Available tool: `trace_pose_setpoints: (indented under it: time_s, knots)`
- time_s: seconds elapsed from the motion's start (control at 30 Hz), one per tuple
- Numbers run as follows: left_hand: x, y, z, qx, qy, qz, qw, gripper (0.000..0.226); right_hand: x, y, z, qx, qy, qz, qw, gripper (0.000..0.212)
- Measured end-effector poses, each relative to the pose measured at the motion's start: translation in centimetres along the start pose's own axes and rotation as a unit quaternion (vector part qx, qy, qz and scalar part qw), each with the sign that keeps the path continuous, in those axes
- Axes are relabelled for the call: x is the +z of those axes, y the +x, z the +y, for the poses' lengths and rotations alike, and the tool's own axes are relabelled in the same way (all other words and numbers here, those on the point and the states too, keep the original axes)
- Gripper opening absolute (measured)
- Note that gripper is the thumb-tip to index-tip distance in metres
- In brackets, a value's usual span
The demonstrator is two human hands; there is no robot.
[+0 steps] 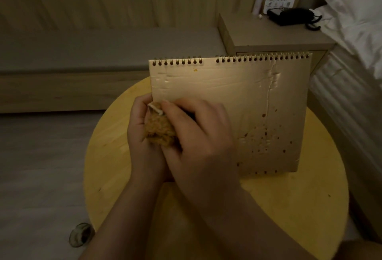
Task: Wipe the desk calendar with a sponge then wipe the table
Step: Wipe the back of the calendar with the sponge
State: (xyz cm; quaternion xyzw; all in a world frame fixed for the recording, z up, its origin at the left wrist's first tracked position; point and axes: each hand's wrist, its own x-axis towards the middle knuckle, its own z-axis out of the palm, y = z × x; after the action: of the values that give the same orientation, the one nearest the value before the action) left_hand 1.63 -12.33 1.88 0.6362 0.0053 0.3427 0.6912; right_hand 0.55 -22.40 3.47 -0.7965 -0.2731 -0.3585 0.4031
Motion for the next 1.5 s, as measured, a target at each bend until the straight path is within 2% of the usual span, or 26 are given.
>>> trace_pose_setpoints:
  time_s: [0.07, 0.13, 0.3, 0.57, 0.83, 1.03, 1.37, 1.5]
  knots:
    - [0.0, 0.0, -0.1, 0.0, 0.001, 0.003, 1.0, 0.019, 0.0, 0.0, 0.0, 0.004, -0.006, 0.002, 1.0, 0.033]
    - [0.0, 0.1, -0.3, -0.006, 0.023, 0.022, 0.999, 0.031, -0.5, 0.1, 0.5, 0.009, -0.018, 0.006, 1.0, 0.031]
    - [0.1, 0.4, -0.6, -0.008, 0.095, 0.067, 0.993, 0.029, -3.3, -0.1, 3.3, 0.027, -0.07, 0.01, 0.997, 0.038]
    - [0.2, 0.2, -0.3, 0.007, 0.142, 0.046, 0.989, 0.03, -9.2, -0.6, 9.7, 0.058, -0.174, 0.062, 0.981, 0.035]
    - [-0.3, 0.7, -0.4, -0.02, 0.14, 0.019, 0.99, 0.03, -11.0, -1.4, 11.7, 0.053, -0.188, 0.082, 0.977, 0.03]
    - [-0.8, 1.3, -0.2, -0.059, 0.094, -0.009, 0.994, 0.031, -9.9, -2.2, 11.1, 0.046, -0.174, 0.051, 0.982, 0.031]
    - [-0.9, 1.5, 0.1, -0.107, 0.012, -0.022, 0.994, 0.039, -4.1, -2.0, 4.9, 0.026, -0.056, -0.018, 0.998, 0.04]
    - [-0.7, 1.4, 0.0, -0.119, -0.038, -0.022, 0.992, 0.041, -1.4, -2.0, 2.0, -0.004, 0.002, -0.025, 1.0, 0.03]
